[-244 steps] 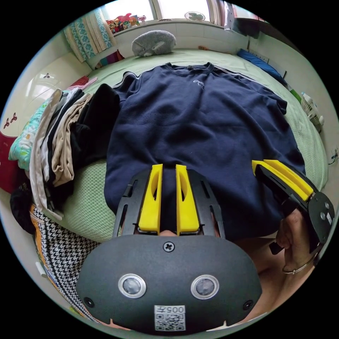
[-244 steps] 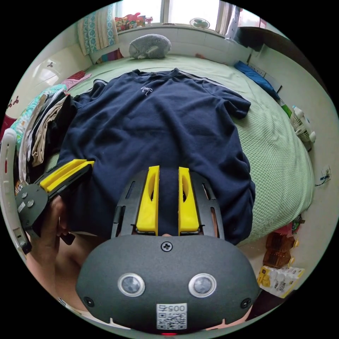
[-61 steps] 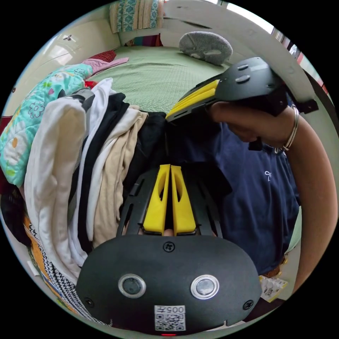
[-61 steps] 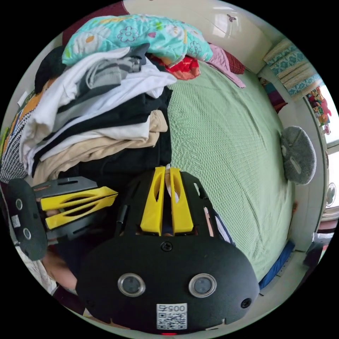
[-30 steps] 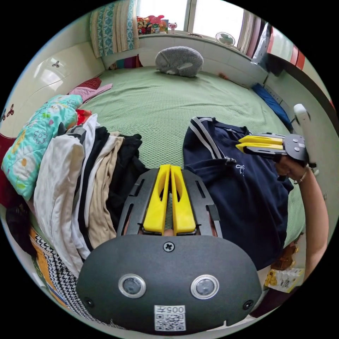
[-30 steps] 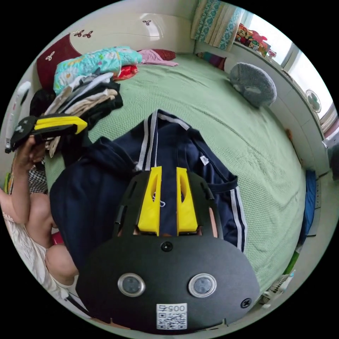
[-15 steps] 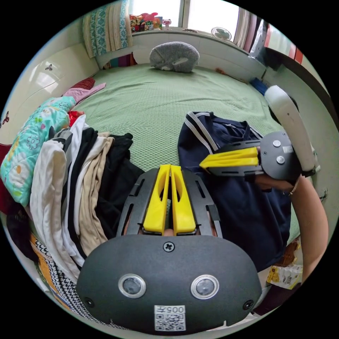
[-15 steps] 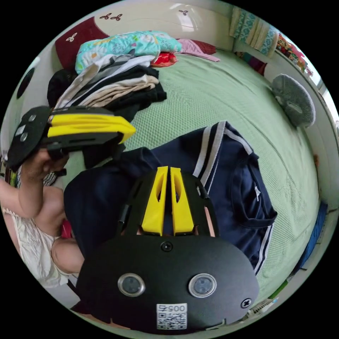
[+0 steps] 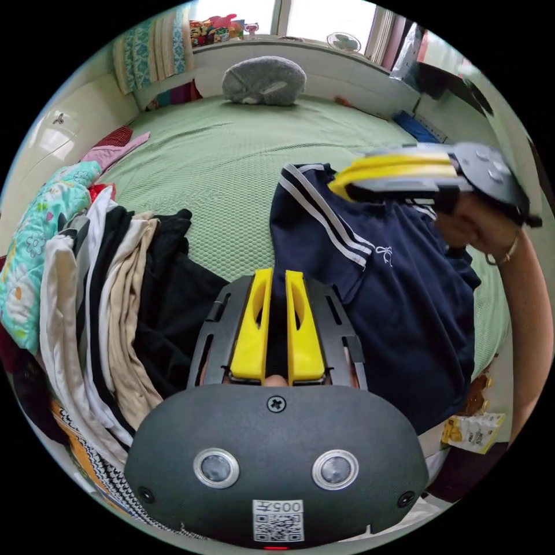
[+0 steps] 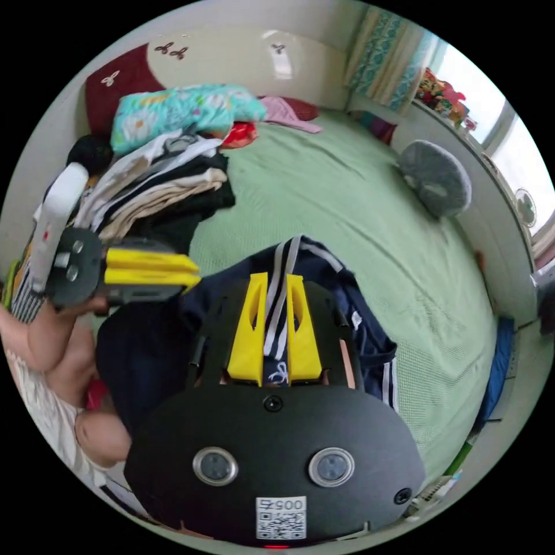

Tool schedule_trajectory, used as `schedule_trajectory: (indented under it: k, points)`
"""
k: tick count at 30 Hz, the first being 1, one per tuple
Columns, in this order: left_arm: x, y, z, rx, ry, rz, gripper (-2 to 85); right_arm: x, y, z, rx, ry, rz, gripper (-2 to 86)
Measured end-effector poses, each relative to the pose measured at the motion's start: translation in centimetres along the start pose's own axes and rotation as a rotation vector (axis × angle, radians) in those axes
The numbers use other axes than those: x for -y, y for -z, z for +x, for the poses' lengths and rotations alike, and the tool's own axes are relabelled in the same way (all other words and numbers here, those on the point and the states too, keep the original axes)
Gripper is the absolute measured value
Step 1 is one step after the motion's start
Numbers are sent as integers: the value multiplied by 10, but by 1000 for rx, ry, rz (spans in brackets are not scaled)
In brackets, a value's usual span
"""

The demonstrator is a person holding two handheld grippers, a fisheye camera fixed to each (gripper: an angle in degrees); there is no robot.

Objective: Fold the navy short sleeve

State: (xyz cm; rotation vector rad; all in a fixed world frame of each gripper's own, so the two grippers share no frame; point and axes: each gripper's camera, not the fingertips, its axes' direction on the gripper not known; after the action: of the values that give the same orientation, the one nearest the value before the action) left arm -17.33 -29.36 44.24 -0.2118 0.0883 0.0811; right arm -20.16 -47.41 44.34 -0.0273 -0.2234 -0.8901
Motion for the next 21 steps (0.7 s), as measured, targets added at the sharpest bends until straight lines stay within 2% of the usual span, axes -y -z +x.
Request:
schedule_trajectory:
  k: [9, 15, 21]
  points:
    - [2, 0, 23, 16, -45, -28, 57, 29, -63, -4, -52, -80, -183, 12]
    - [4, 7, 20, -51, -9, -14, 54, 42, -45, 12, -18, -155, -61, -16]
    - [7, 9, 33, -21, -28, -55, 55, 35, -76, 12, 4, -187, -118, -14]
